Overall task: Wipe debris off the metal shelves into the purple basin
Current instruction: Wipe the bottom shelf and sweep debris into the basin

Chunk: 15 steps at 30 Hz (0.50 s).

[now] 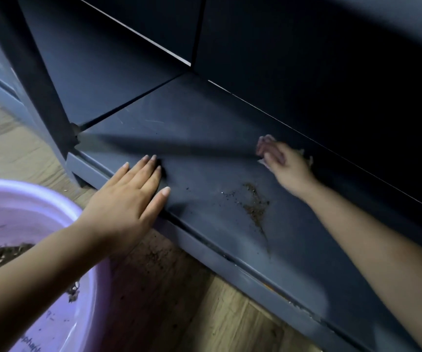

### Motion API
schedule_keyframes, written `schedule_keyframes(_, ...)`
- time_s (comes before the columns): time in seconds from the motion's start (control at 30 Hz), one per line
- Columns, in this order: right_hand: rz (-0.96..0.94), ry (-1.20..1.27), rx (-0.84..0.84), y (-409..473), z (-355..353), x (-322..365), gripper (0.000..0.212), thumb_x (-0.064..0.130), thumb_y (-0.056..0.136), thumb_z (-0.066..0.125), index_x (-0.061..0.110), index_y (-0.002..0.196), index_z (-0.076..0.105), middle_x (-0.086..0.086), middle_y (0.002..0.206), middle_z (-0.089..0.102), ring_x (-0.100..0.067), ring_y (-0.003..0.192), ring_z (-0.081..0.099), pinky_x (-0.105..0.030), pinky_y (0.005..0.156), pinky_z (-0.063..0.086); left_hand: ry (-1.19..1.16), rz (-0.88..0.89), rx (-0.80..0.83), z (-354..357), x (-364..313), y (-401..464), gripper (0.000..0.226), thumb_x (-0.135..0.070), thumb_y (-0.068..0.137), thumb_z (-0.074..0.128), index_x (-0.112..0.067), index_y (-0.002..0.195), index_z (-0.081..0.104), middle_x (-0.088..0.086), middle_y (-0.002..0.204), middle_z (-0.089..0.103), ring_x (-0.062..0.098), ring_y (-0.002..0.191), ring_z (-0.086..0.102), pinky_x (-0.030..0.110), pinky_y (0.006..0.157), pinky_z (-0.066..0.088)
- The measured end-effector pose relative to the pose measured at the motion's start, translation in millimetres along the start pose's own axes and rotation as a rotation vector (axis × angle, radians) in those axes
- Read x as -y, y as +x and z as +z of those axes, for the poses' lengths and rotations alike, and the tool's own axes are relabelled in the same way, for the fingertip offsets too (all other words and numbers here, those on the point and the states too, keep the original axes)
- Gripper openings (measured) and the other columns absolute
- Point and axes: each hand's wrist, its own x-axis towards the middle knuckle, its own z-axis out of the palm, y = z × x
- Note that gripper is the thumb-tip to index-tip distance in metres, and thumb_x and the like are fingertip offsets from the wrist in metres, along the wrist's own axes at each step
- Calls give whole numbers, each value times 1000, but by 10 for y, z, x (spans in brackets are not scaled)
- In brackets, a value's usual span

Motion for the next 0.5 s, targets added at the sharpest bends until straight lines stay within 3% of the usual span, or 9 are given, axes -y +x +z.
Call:
schedule_keyframes(0.07, -20, 82, 90, -190, 162, 108, 24, -2, 94, 49, 14, 110, 58, 1, 116, 61, -6, 112, 56, -34, 109, 37, 4, -4, 12, 2, 0, 2, 117, -74, 65, -34, -9, 151, 11, 2, 159, 2, 5, 140, -12, 23, 113, -13)
schedule_keyframes(0.13, -67, 151, 250, -392, 254, 269, 27, -2, 94, 48, 23, 100, 56, 12, 103, 59, 7, 98, 56, -26, 100, 41, 6, -6, 15, -7, -5, 8, 118, -74, 63, -35, -9, 151, 10, 2, 159, 0, 5, 140, -13, 22, 112, -14)
schedule_keyframes(0.23, -68, 207, 280, -515, 202, 352, 28, 3, 96, 47, 30, 94, 57, 7, 93, 62, -2, 85, 58, -19, 78, 48, 19, 14, 14, -2, -36, 2, 118, -74, 65, -34, -8, 151, 13, 4, 159, 3, 5, 139, -12, 22, 112, -14)
schedule_keyframes(0.33, -30, 250, 164, -654, -84, 319, 27, 7, 97, 46, 30, 93, 57, 16, 96, 63, 0, 87, 60, -13, 79, 46, 40, 32, 36, -22, -115, -14, 107, -69, 69, -24, -9, 152, 8, 3, 159, -2, 3, 137, -17, 21, 110, -17)
schedule_keyframes(0.43, 88, 123, -60, -922, -302, 8, 8, 28, 95, 50, 30, 90, 56, 10, 90, 63, -21, 93, 62, -33, 84, 48, 33, 56, 30, -49, -181, 6, 101, -60, 69, -20, -8, 152, 7, 3, 160, -4, 2, 135, -19, 21, 110, -18)
schedule_keyframes(0.5, 160, 7, -152, -1047, -278, -137, 8, 32, 96, 50, 31, 90, 54, 8, 86, 62, -26, 95, 62, -40, 87, 47, 35, 79, 14, -53, -215, 16, 101, -59, 71, -19, -7, 152, 9, 5, 160, -2, 1, 135, -17, 22, 111, -16)
